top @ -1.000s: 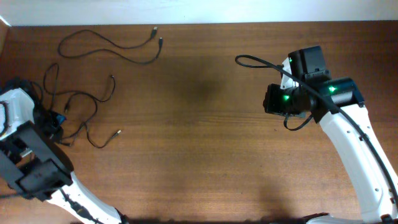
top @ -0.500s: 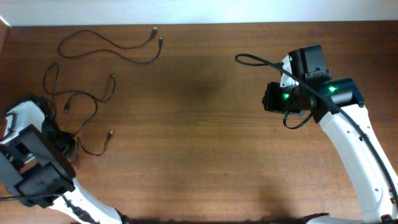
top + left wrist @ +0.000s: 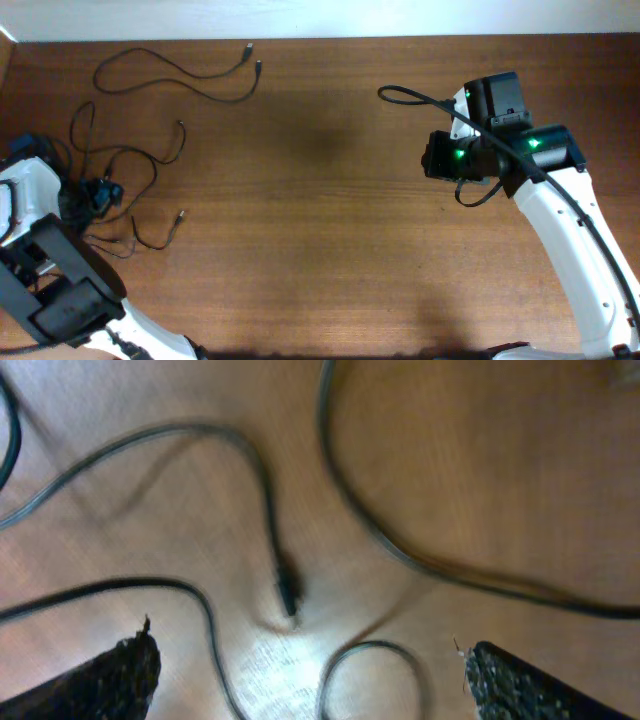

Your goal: Untangle cables

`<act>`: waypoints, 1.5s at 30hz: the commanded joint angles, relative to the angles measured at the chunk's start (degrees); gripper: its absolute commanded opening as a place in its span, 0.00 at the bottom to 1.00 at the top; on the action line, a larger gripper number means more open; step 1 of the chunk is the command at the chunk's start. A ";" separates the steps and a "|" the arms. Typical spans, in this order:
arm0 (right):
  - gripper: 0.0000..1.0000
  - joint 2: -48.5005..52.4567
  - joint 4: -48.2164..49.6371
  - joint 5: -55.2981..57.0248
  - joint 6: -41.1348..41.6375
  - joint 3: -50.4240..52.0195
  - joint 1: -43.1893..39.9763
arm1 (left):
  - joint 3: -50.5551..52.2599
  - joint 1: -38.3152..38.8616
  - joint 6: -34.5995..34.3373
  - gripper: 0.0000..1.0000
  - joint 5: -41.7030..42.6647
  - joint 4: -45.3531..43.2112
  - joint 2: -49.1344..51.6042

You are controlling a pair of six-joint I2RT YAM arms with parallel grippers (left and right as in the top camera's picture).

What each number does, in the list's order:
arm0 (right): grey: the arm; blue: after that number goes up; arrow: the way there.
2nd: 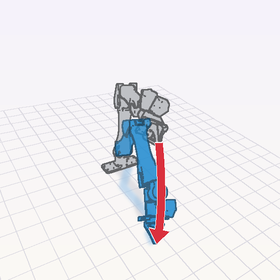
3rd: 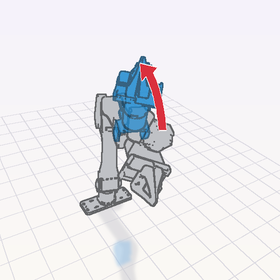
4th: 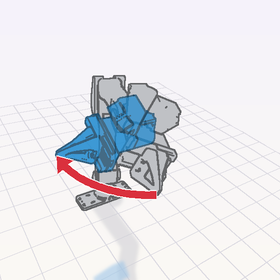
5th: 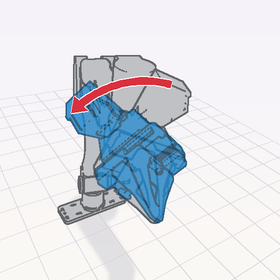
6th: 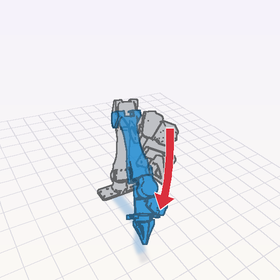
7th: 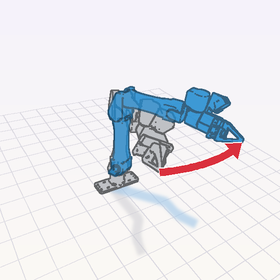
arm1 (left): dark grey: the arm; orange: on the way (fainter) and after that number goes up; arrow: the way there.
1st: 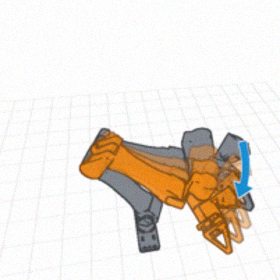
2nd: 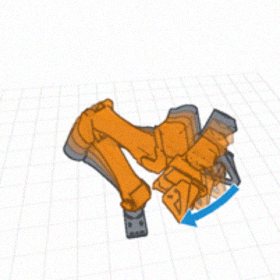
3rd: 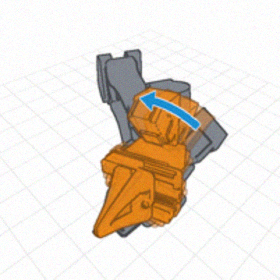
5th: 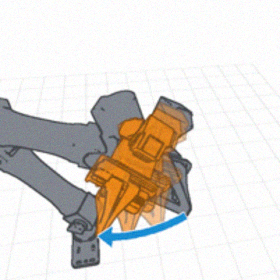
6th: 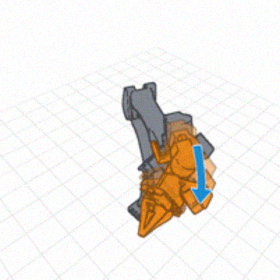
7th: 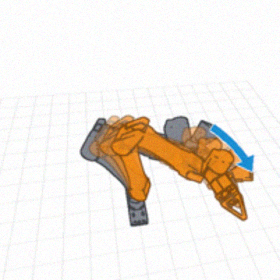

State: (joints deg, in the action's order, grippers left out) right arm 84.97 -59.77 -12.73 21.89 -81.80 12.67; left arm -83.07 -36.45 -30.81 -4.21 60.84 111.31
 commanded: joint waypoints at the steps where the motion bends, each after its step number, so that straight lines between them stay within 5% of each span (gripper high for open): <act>1: 0.14 0.07 0.04 -0.31 -0.46 0.26 0.46 | -0.98 -0.09 2.82 0.96 5.03 -3.50 -1.73; 4: 0.15 0.07 0.11 -0.31 -0.44 0.26 0.46 | -0.98 -0.07 10.69 0.88 8.94 -9.62 -1.70; 7: 0.14 0.07 0.20 -0.33 -0.44 0.26 0.46 | -0.81 -0.09 11.61 0.62 5.38 -10.40 -1.60; 9: 0.14 0.07 0.15 -0.33 -0.44 0.26 0.46 | 0.37 -0.09 11.56 0.62 1.55 -10.08 -1.60; 11: 0.14 0.07 0.24 -0.33 -0.42 0.26 0.46 | 2.54 -0.09 11.15 0.34 1.20 -10.73 -1.60; 12: 0.14 0.07 0.42 -0.33 -0.42 0.26 0.46 | 3.91 -0.09 11.15 0.03 1.18 -11.58 -1.60; 13: 0.14 0.07 0.46 -0.33 -0.44 0.26 0.46 | 4.96 -0.09 11.10 0.00 1.20 -12.35 -1.57; 32: 0.14 1.05 0.13 -0.61 -0.44 0.26 0.46 | 12.76 -0.11 9.68 0.00 -0.17 -21.11 2.89; 45: 0.14 1.66 -0.94 -0.59 -0.42 0.26 0.46 | 12.74 -0.11 14.51 0.00 -1.66 -37.31 4.46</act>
State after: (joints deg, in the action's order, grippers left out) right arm 86.37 -60.45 -12.95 21.85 -81.73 12.67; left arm -70.91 -36.45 -19.14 -5.39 25.17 114.21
